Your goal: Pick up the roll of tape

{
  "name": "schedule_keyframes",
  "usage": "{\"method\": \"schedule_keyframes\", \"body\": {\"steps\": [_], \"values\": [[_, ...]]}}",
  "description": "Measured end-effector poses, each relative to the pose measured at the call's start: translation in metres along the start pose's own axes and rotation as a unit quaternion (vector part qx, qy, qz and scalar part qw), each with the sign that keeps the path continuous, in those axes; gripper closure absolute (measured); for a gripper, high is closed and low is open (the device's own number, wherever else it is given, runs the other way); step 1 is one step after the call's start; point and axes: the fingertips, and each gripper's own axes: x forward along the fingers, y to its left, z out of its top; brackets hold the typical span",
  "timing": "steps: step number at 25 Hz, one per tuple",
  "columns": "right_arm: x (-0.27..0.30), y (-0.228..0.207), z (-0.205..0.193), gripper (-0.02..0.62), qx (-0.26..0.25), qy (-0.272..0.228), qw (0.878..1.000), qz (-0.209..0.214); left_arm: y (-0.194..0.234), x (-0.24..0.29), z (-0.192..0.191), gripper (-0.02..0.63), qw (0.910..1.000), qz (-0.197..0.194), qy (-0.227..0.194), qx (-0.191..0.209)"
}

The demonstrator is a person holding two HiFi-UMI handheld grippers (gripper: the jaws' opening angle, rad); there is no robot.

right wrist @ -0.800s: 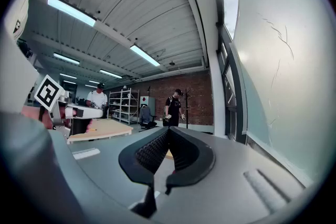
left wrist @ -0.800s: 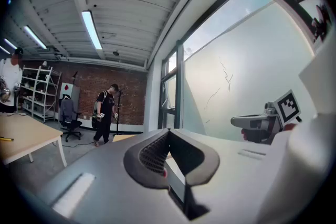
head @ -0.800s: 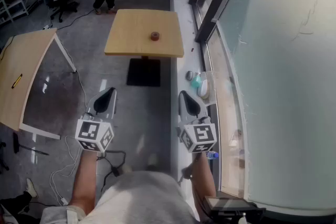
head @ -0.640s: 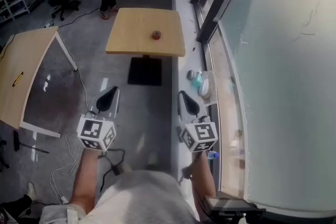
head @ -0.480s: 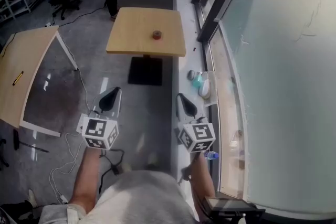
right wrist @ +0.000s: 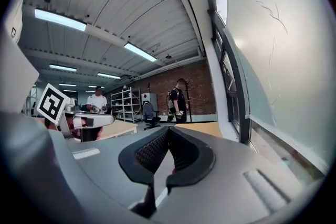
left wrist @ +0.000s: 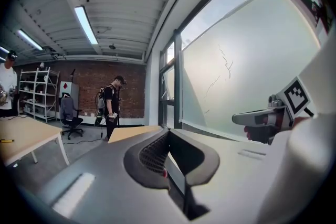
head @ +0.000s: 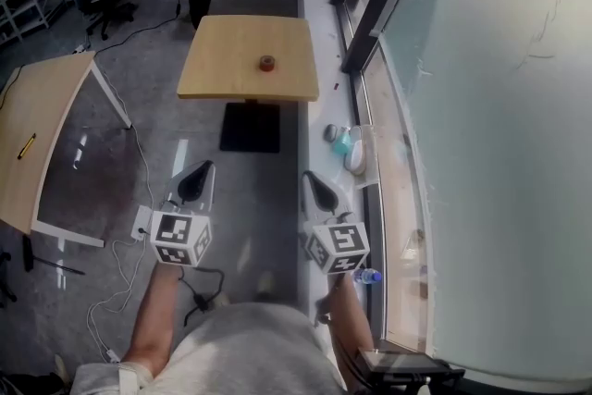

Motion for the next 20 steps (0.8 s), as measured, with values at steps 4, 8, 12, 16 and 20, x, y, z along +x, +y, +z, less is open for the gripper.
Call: {"method": "schedule_keyframes", "body": {"steps": [4, 8, 12, 16, 20], "values": [[-0.001, -0.018, 0.0, 0.581, 0.003, -0.005, 1.0, -0.001, -0.013, 0.013, -0.002, 0.606, 1.0, -0.004, 0.002, 0.004], [0.001, -0.036, 0.004, 0.58, -0.006, -0.002, 1.0, 0.0, -0.025, 0.028, -0.003, 0.606, 1.0, -0.004, 0.003, 0.002], [0.003, -0.05, 0.0, 0.581, -0.004, 0.006, 1.0, 0.01, -0.035, 0.04, -0.004, 0.606, 1.0, -0.003, 0.003, -0.001], [0.009, -0.065, 0.0, 0.581, -0.003, 0.001, 1.0, 0.012, -0.042, 0.048, -0.004, 0.606, 1.0, 0.003, 0.004, -0.001], [0.016, -0.074, -0.001, 0.581, -0.002, 0.005, 1.0, 0.017, -0.043, 0.059, -0.005, 0.606, 0.9999, 0.009, 0.005, 0.006]]}}
